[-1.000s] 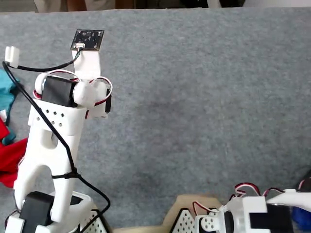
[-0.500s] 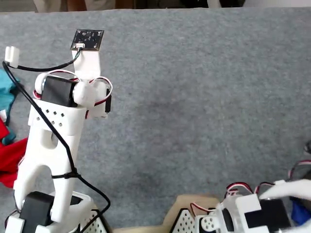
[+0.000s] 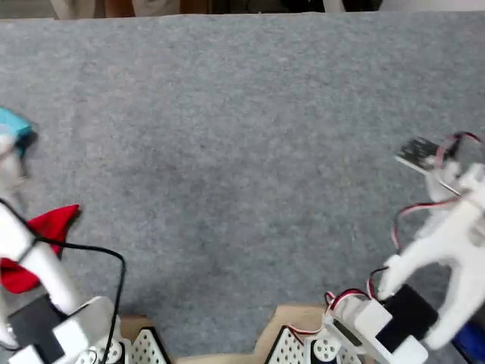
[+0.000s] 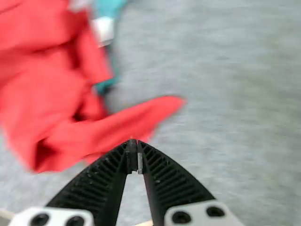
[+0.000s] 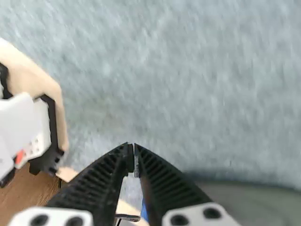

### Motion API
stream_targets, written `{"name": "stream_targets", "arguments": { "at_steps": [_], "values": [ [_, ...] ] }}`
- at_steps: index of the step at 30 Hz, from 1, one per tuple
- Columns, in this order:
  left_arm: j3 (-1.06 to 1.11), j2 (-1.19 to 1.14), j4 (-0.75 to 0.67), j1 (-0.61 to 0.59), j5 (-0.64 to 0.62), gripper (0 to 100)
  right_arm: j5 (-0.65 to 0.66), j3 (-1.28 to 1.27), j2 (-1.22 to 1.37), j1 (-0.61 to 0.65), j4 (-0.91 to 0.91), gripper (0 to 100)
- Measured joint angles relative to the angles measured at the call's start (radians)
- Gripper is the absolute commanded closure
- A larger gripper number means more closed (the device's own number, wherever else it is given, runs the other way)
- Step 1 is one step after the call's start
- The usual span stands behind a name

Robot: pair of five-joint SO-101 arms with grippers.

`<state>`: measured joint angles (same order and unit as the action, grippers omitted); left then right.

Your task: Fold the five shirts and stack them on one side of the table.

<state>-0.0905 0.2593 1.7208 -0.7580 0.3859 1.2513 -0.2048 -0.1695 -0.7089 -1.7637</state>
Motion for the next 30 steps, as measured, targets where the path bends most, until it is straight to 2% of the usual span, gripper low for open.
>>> {"name": "stream_targets", "arguments": {
  "at_steps": [3,7,11,16,18,22,24,30],
  "values": [
    [0.000,-0.081,-0.011,-0.176,0.095,86,-0.091,0.000,0.000,0.126,0.000,99.2],
    [0.000,-0.209,-0.091,-0.356,0.123,76,-0.178,-0.005,-0.002,0.285,0.000,99.2],
    [0.000,-0.350,-0.175,-0.468,0.130,75,-0.236,-0.005,-0.051,0.431,0.000,99.2],
    [0.000,-0.511,-0.215,-0.482,0.130,76,-0.313,-0.005,-0.104,0.595,0.000,99.2],
    [0.000,-0.578,-0.221,-0.477,0.130,82,-0.345,-0.005,-0.107,0.643,0.000,99.2],
    [-0.054,-0.695,-0.219,-0.466,0.130,99,-0.385,-0.005,-0.107,0.683,0.000,99.2],
    [-0.109,-0.724,-0.196,-0.463,0.124,97,-0.391,-0.005,-0.107,0.683,0.000,99.2],
    [-0.333,-0.730,-0.006,-0.420,0.043,98,-0.393,-0.005,-0.107,0.683,0.000,99.2]
  ]
}}
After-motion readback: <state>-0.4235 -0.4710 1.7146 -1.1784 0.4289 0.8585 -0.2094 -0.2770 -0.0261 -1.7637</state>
